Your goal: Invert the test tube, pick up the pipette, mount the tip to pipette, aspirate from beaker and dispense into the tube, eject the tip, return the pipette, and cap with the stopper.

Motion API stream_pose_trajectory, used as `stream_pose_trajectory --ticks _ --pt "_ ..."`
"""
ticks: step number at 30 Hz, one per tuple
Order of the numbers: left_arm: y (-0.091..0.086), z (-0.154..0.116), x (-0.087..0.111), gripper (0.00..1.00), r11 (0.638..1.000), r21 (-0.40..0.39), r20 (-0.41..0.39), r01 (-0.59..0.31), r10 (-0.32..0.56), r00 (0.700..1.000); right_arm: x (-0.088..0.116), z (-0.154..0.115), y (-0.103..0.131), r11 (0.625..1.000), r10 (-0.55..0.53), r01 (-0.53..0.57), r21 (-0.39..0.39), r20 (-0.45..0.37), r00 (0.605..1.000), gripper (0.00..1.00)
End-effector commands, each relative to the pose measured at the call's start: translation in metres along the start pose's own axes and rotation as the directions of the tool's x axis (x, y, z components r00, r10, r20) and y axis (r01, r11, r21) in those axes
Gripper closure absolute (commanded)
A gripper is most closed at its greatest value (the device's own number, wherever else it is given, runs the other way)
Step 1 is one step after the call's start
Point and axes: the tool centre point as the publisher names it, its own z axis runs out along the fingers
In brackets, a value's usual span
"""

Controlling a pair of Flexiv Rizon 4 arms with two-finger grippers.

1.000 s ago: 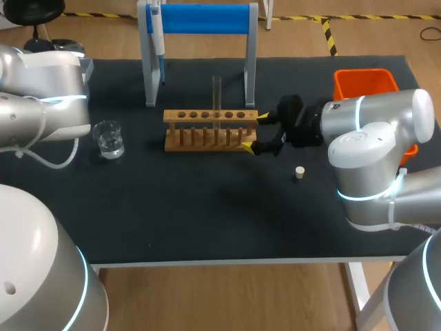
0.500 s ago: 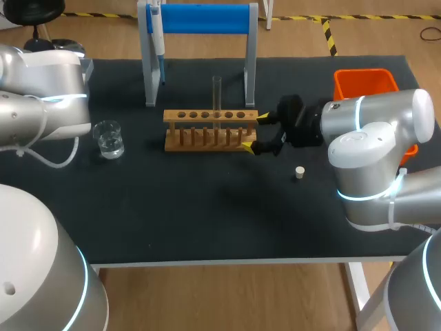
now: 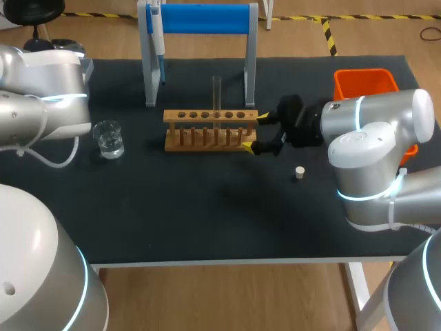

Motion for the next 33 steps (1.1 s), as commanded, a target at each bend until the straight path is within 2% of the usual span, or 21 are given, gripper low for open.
stream_pose_trajectory --ticks 1,13,16,18,20,22,23,33 --pt "0.0001 0.0051 -0.0004 0.73 1.000 0.003 0.003 0.001 -0.001 1.000 -0.0004 -0.0012 -0.0002 1.000 0.000 0.000 0.000 -0.002 1.000 0.00" --pt "-0.0006 0.0073 0.0002 0.74 1.000 0.001 0.001 -0.006 0.006 1.000 -0.0004 -0.0012 -0.0002 1.000 0.000 0.000 0.000 -0.002 1.000 0.00" --pt "-0.0005 0.0075 0.0002 0.78 1.000 0.000 0.001 -0.006 0.006 1.000 -0.0004 -0.0012 -0.0002 1.000 0.000 0.000 0.000 -0.002 1.000 0.00" --pt "-0.0003 0.0077 0.0003 0.86 1.000 -0.002 0.001 -0.006 0.006 1.000 -0.0004 -0.0012 -0.0002 1.000 0.000 0.000 0.000 -0.002 1.000 0.00" --pt "-0.0002 0.0078 0.0003 0.88 1.000 -0.003 0.002 -0.005 0.005 1.000 -0.0004 -0.0012 -0.0002 1.000 0.000 0.000 0.000 -0.002 1.000 0.00" --pt "-0.0002 0.0081 0.0003 0.98 1.000 -0.004 0.002 -0.006 0.006 1.000 -0.0004 -0.0012 -0.0002 1.000 0.000 0.000 0.000 -0.002 1.000 0.00" --pt "0.0000 0.0084 0.0003 1.00 1.000 -0.005 0.002 -0.006 0.006 1.000 -0.0004 -0.0012 -0.0002 1.000 0.000 0.000 0.000 -0.002 1.000 0.00" --pt "-0.0001 0.0062 -0.0005 1.00 1.000 -0.002 0.010 -0.001 0.001 1.000 -0.0004 -0.0012 -0.0002 1.000 0.000 0.000 0.000 -0.002 1.000 0.00"
